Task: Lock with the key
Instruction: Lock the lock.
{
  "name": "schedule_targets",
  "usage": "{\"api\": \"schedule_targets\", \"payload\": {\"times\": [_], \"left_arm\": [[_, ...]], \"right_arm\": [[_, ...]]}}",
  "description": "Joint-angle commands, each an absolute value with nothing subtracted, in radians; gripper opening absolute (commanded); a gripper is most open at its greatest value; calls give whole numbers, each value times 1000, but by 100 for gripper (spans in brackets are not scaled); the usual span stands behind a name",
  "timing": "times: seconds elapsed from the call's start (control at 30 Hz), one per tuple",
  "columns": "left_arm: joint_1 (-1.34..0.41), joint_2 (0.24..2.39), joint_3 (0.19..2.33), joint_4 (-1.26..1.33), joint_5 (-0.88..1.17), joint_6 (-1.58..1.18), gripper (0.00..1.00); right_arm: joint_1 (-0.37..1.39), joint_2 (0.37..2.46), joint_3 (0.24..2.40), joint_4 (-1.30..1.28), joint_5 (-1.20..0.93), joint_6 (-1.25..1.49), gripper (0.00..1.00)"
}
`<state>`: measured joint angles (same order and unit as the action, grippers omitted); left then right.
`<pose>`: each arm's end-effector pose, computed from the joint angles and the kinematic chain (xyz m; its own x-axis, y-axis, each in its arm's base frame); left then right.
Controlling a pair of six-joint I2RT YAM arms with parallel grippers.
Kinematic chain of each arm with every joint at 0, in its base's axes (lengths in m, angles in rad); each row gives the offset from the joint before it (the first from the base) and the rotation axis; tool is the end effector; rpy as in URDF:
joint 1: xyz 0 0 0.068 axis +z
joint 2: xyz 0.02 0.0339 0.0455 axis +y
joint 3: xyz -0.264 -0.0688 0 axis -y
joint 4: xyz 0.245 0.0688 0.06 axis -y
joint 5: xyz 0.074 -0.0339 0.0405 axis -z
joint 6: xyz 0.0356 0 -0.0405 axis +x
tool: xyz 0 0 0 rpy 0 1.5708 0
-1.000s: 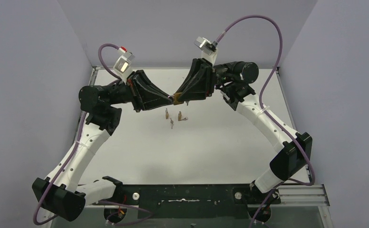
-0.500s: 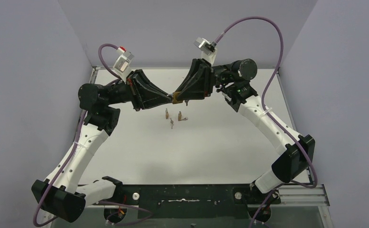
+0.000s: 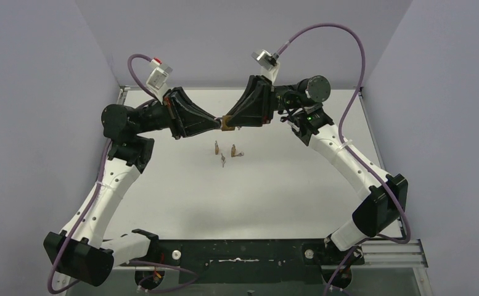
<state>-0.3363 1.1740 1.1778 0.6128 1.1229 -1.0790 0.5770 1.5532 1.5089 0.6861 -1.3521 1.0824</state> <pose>0.2119 -0.1081 0.4696 -0.4801 -0.2366 -0.8447 0.8765 -0.0898 -0.4730 0.2561 0.2082 0.4755 -0.4478 -0.0629 -0.8919 -0.8061 -0.4032 0.4332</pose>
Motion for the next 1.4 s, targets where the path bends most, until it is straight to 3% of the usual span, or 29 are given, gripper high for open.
{"api": "schedule_targets", "payload": {"times": [0.0,0.5,0.67,0.77,1.0,1.2,1.37], "left_arm": [[-393,1235,1181,651,1010,-1064,0],[-420,1267,1228,638,1021,-1054,0],[-380,1255,1236,658,1032,-1082,0],[-349,1251,1252,673,1040,-1106,0],[-293,1247,1311,741,1068,-1199,0],[-284,1220,1349,610,1070,-1117,0],[-284,1195,1357,492,1055,-1039,0]], "right_arm": [[677,1552,1530,717,-1292,1090,0],[682,1580,1544,750,-1303,1122,0],[619,1536,1516,755,-1306,1126,39],[550,1499,1504,747,-1274,1121,50],[377,1416,1433,784,-1169,1135,59],[372,1380,1376,800,-1180,1130,60],[379,1327,1339,607,-1150,971,59]]}}
